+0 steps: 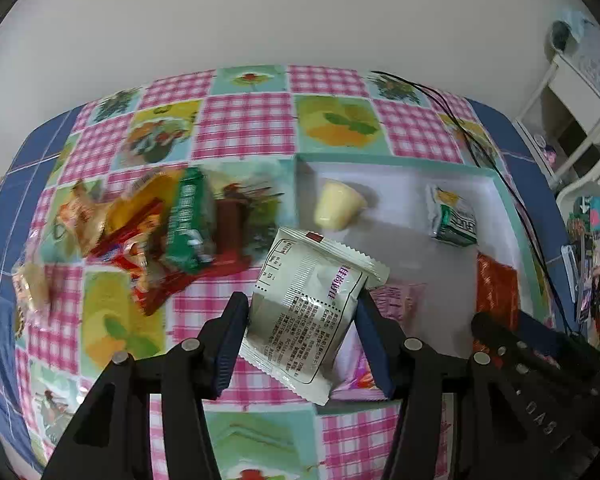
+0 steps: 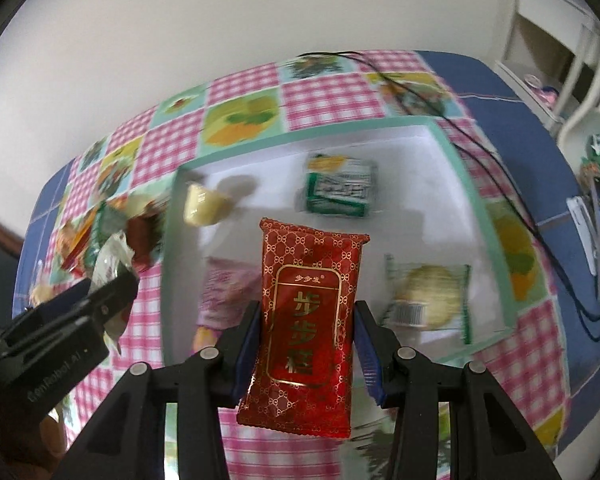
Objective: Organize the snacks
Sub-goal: 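Carry the white pack and red pack into the tray and release both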
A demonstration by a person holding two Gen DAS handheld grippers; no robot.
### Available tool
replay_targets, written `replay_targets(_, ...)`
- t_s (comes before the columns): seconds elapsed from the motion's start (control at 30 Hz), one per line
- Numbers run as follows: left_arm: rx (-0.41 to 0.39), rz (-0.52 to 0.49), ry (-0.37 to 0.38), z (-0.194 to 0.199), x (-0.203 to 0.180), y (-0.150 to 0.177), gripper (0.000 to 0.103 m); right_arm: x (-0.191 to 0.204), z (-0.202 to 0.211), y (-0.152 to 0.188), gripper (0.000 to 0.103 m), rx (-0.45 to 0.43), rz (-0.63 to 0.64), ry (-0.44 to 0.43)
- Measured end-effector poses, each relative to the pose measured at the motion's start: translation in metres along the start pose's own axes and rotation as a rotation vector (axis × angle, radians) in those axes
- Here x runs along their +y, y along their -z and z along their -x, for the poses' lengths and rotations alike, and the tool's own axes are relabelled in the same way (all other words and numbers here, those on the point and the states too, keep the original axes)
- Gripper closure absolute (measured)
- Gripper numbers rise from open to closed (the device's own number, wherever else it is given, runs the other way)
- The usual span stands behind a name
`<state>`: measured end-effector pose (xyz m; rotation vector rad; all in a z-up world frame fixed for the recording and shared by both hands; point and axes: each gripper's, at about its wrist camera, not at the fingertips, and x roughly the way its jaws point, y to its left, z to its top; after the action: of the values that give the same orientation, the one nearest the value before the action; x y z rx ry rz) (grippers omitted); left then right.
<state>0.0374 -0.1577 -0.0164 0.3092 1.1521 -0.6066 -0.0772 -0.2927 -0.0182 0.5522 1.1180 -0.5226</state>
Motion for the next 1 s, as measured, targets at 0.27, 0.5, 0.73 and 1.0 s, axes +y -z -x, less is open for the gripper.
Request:
replay_targets(0.27,-0.011,-0.036,0.002,-0.024,-0.020,-0.008,0.047,-0.019,-0.018,-0.007,0.055,-0.002,-0.022,0.007)
replay_targets(0.5,-0.028,-0.048,0.015,-0.038,-0.029,-0.014,0.047,-0.015,-0.035,-0.013,0.055,0.001,-0.004,0.013)
replay_targets(0.73,-0.030,-0.066,0.021,-0.044,-0.037,-0.016,0.046,-0.015,-0.037,-0.016,0.055,-0.011,-0.011,0.019)
replay_targets(1.0,-0.022,-0.043,0.042,-0.038,-0.031,-0.017,0.044,-0.015,-0.032,-0.016,0.049,-0.027,-0.021,0.022)
